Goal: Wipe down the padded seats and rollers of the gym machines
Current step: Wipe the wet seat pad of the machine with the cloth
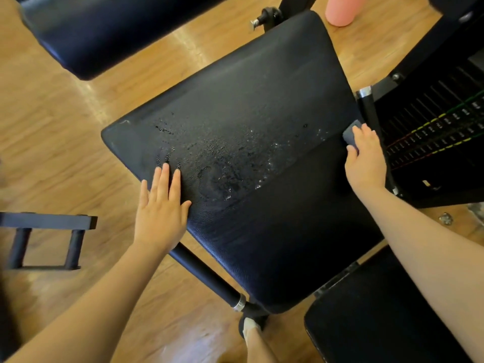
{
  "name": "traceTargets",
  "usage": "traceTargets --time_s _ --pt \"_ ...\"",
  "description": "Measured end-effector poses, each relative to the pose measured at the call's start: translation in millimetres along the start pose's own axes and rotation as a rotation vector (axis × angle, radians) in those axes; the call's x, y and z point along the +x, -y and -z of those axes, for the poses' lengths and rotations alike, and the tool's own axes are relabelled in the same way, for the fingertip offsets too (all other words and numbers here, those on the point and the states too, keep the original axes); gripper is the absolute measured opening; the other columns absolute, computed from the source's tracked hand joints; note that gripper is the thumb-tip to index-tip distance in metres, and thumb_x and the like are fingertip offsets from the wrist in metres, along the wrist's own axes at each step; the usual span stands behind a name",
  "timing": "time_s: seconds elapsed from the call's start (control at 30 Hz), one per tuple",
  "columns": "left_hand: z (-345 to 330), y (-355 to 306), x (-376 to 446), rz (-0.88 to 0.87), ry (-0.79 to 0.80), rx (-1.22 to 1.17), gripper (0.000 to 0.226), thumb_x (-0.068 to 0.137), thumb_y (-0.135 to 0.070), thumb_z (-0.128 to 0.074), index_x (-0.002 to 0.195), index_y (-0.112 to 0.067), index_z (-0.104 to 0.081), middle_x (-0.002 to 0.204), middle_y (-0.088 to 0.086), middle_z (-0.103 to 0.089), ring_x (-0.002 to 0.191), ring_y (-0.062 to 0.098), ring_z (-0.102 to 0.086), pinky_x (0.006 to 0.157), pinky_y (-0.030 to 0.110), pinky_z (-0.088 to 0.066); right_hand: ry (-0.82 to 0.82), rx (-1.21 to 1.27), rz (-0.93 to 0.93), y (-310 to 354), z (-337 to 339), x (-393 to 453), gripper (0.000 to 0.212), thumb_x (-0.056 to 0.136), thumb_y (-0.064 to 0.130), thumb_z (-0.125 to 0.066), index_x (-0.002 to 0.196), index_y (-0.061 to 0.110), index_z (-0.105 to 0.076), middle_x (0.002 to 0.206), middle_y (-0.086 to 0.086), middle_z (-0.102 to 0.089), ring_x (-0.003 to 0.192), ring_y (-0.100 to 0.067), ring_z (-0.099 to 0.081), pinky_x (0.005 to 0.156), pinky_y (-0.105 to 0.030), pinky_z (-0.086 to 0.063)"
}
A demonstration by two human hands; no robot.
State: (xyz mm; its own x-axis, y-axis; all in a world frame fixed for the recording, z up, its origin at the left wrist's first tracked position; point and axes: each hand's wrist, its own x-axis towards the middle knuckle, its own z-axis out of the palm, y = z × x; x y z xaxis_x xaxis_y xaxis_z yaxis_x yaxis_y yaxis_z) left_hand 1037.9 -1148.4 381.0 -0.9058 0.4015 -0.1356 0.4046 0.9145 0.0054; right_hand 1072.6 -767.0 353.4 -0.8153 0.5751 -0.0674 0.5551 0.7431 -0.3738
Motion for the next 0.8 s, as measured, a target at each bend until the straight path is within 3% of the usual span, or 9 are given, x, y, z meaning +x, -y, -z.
traceTargets --time_s 0.13,0.2,0.37,0.63,0.8 --pt "-10 -7 -38 0.041 0.093 -0.044 0.098 0.079 -0.070 -0.041 0.144 0.002 -0.028 0.153 0.020 -0.023 0.142 0.033 -0.018 0.113 0.048 -0.014 -0.057 0.012 -0.073 9 -7 -5 0.048 0.098 0.008 -0.040 0.144 0.011 -0.029 0.154 -0.005 -0.022 0.143 -0.022 -0.014 0.114 -0.037 -0.019" --pt "-13 -10 -45 0.040 0.160 -0.048 0.115 0.070 -0.079 -0.048 0.147 0.001 -0.021 0.156 0.018 -0.014 0.144 0.031 -0.011 0.113 0.048 -0.012 -0.079 0.012 -0.121 17 -10 -9 0.049 0.098 0.006 -0.040 0.145 0.012 -0.028 0.154 -0.004 -0.021 0.143 -0.022 -0.013 0.113 -0.037 -0.020" --pt "-16 -19 -43 0.088 0.187 -0.109 0.127 0.062 -0.067 -0.070 0.149 -0.001 -0.007 0.157 0.017 0.000 0.144 0.028 0.005 0.114 0.049 -0.009 -0.060 0.013 -0.148 29 -10 -23 0.050 0.098 0.003 -0.038 0.146 0.012 -0.026 0.155 -0.005 -0.019 0.143 -0.022 -0.011 0.112 -0.035 -0.019" --pt "-5 -29 -39 0.113 0.276 -0.090 0.122 0.074 -0.066 -0.061 0.145 -0.001 0.013 0.155 0.018 0.018 0.142 0.032 0.020 0.116 0.047 0.001 0.042 0.023 0.052 76 -35 -76 0.061 0.088 -0.010 -0.047 0.143 0.010 -0.032 0.153 -0.008 -0.023 0.142 -0.028 -0.015 0.113 -0.042 -0.025" --pt "-3 -34 -37 0.145 0.326 -0.082 0.122 0.078 -0.065 -0.058 0.142 0.000 0.021 0.150 0.016 0.030 0.134 0.027 0.033 0.116 0.044 0.003 0.151 0.046 0.305 106 -47 -119 0.061 0.079 -0.013 -0.051 0.135 0.008 -0.040 0.147 -0.010 -0.032 0.138 -0.035 -0.023 0.109 -0.050 -0.029"
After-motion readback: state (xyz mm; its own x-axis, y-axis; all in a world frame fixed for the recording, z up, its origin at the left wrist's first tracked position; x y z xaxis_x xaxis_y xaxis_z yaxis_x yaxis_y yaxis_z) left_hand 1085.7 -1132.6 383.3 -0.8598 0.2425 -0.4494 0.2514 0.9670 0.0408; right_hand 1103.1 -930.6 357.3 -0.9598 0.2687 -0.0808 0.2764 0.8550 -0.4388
